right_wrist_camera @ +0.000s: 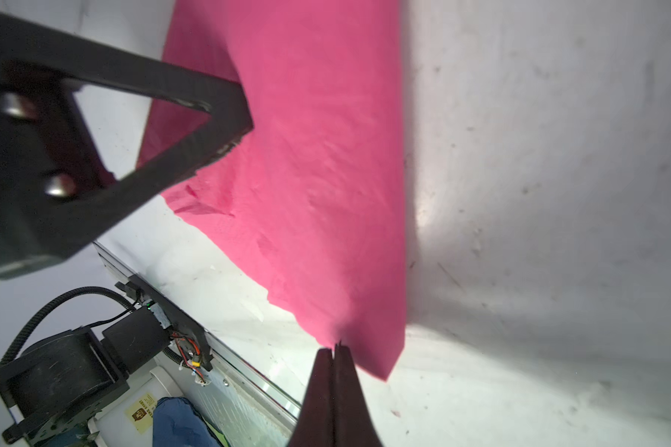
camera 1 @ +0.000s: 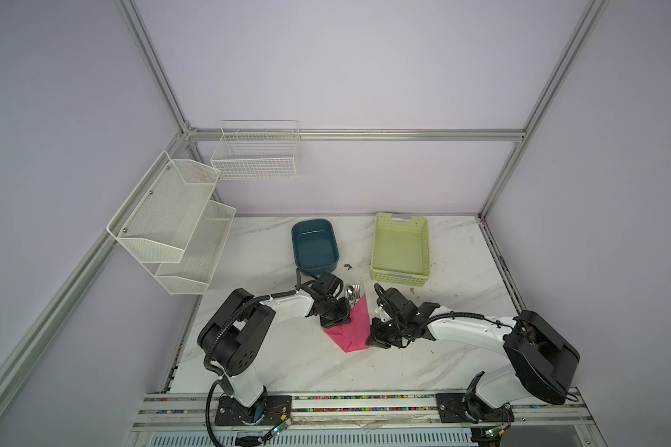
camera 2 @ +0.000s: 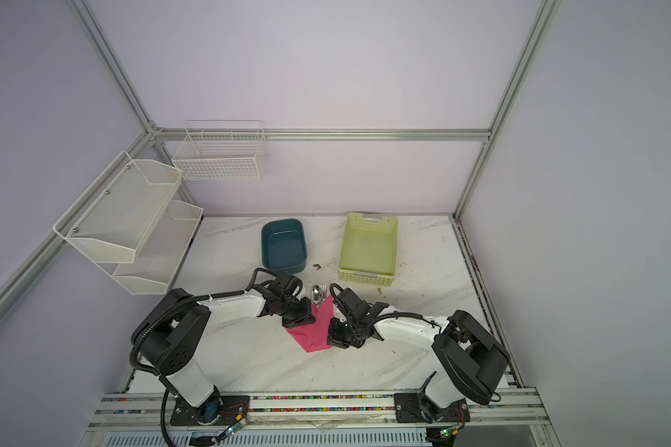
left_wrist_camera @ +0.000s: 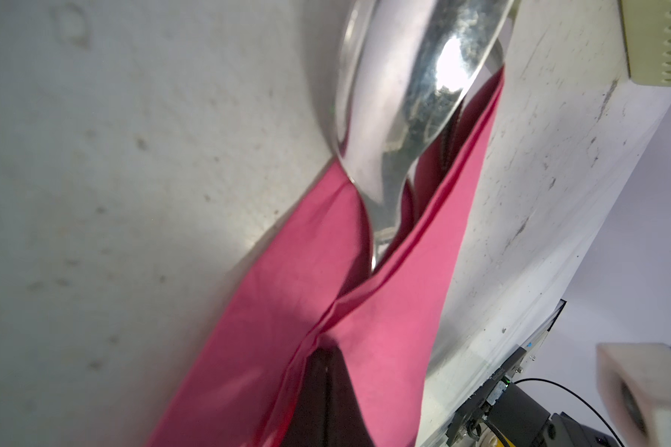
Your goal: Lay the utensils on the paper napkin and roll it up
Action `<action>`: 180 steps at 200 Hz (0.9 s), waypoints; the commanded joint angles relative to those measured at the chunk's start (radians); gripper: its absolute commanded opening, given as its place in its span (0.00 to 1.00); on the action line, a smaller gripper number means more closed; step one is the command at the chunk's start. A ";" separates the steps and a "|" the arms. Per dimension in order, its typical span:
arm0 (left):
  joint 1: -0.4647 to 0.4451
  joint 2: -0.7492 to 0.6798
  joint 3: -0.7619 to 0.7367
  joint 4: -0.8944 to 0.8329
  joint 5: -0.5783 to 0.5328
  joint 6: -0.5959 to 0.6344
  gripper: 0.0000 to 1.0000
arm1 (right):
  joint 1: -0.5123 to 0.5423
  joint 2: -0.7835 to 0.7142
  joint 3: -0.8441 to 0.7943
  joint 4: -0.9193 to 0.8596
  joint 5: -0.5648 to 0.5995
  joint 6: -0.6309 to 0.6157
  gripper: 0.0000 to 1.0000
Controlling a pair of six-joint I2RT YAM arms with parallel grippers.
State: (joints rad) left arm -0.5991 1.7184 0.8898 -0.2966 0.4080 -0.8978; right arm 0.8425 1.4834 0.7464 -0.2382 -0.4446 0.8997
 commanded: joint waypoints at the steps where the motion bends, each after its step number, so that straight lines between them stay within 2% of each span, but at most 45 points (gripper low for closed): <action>1: -0.005 0.005 -0.028 -0.009 -0.009 0.005 0.02 | -0.005 -0.015 0.019 -0.046 0.029 0.002 0.00; 60: -0.005 0.006 -0.027 -0.013 -0.010 0.008 0.02 | -0.019 0.075 -0.040 -0.060 0.082 -0.035 0.00; 101: -0.004 0.006 -0.028 -0.009 -0.012 0.007 0.02 | -0.021 0.013 0.001 -0.097 0.092 -0.033 0.00; 137: -0.005 0.006 -0.030 -0.010 -0.011 0.007 0.02 | -0.055 -0.034 0.025 -0.095 0.083 -0.034 0.00; 180: -0.006 0.007 -0.032 -0.009 -0.009 0.008 0.02 | -0.095 0.037 0.039 -0.046 0.033 -0.100 0.00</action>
State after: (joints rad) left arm -0.5991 1.7184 0.8898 -0.2966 0.4080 -0.8978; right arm 0.7612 1.4799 0.7586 -0.2897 -0.3885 0.8413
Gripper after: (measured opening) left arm 0.047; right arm 0.056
